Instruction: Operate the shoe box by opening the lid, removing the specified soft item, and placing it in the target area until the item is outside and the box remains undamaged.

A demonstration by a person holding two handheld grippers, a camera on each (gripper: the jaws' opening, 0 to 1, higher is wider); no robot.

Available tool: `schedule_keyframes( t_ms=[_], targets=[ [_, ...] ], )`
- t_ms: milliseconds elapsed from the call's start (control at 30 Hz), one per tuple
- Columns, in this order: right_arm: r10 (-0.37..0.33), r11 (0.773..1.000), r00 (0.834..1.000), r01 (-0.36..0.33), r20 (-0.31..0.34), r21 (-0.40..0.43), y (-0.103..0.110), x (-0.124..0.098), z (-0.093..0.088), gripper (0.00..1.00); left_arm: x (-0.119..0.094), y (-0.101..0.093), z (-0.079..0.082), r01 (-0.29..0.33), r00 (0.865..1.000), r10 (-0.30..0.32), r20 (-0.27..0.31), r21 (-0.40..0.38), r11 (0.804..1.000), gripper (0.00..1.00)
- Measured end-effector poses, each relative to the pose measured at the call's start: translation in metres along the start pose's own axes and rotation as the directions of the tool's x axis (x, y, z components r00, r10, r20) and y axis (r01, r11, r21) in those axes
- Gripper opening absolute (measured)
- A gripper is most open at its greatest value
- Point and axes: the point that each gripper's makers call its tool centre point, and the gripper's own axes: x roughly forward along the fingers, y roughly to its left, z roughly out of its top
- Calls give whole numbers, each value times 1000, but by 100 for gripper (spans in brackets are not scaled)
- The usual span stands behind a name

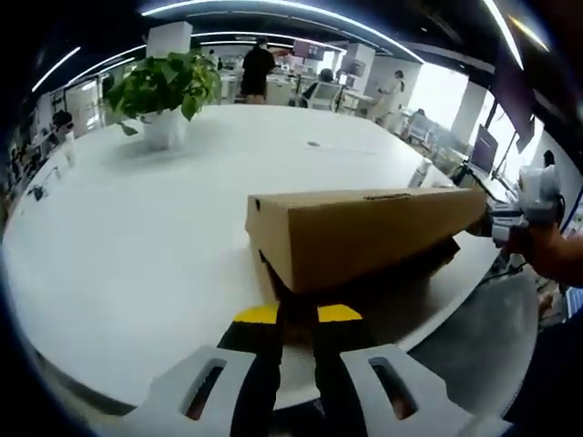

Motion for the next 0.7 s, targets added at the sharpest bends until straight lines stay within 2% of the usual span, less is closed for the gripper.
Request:
schedule_keyframes(
  t_ms=[267, 700],
  targets=[
    [11, 1000, 1000, -11, -14, 4, 10, -5, -13, 3, -1, 1, -2, 5, 1000, -5, -4, 20, 1000, 9],
    [20, 1000, 999, -19, -33, 5, 14, -6, -20, 3, 2, 2, -11, 25, 999, -24, -28, 42, 999, 10]
  ],
)
